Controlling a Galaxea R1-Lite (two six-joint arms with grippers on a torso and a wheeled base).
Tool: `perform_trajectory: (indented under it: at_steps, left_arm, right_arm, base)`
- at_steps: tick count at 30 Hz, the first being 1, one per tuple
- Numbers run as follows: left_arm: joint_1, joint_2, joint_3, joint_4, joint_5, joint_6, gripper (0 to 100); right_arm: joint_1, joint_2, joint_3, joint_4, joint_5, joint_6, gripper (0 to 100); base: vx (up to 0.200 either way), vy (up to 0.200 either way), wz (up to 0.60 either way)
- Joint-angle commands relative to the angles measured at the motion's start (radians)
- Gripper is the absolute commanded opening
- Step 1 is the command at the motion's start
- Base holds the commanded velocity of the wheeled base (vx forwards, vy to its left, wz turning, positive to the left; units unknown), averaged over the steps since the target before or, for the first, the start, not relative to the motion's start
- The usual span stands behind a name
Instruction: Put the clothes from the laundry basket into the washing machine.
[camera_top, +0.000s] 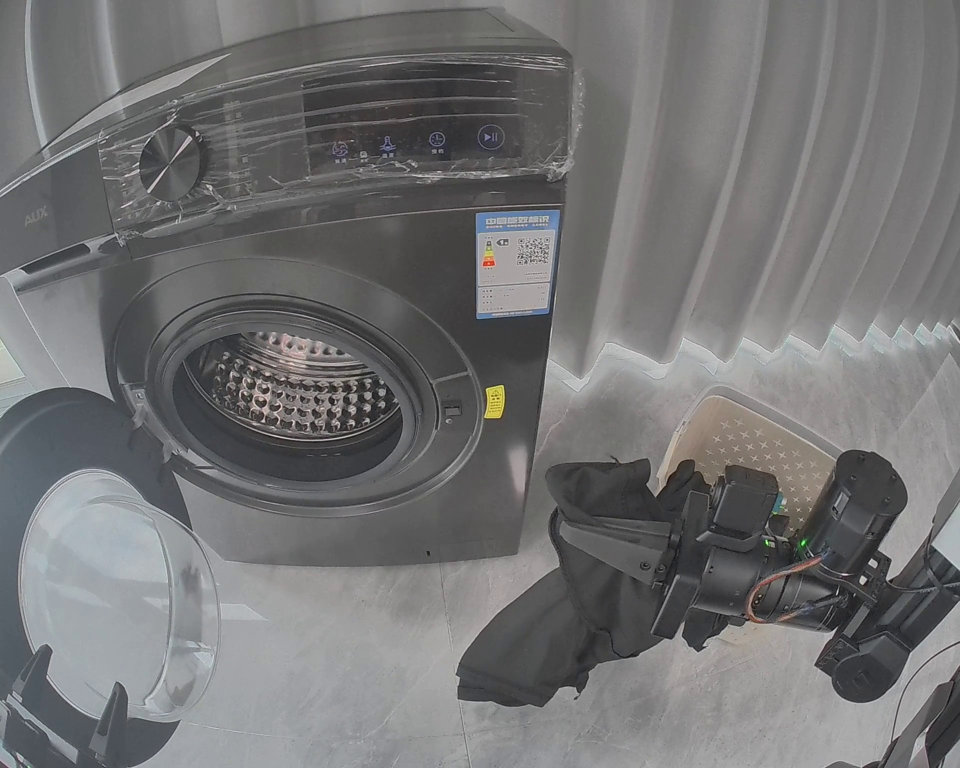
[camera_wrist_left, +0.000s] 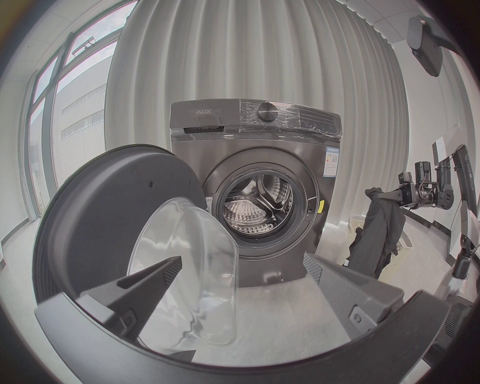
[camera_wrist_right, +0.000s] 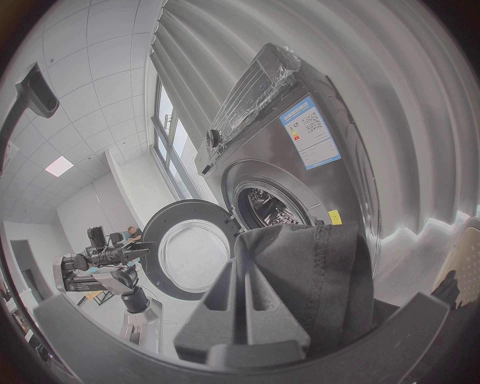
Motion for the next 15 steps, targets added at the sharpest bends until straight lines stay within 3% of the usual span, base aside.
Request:
perform_trajectory:
  at_steps: [1, 11, 15]
  left_arm:
    - [0.0, -0.018, 0.018, 0.0, 0.0, -0.001, 100]
    - [0.0, -0.018, 0.018, 0.0, 0.0, -0.001, 100]
    - [0.0, -0.018, 0.018, 0.0, 0.0, -0.001, 100]
  right_arm:
    - [0.0, 0.002, 0.001, 0.0, 0.001, 0.001, 0]
    - [-0.004, 0.002, 0.005, 0.0, -0.001, 0.0, 0]
    - [-0.006, 0.002, 0.002, 0.0, -0.001, 0.0, 0]
  base:
    - [0.0, 0.0, 0.0]
    - [0.0, 0.0, 0.0]
    - [0.0, 0.0, 0.6]
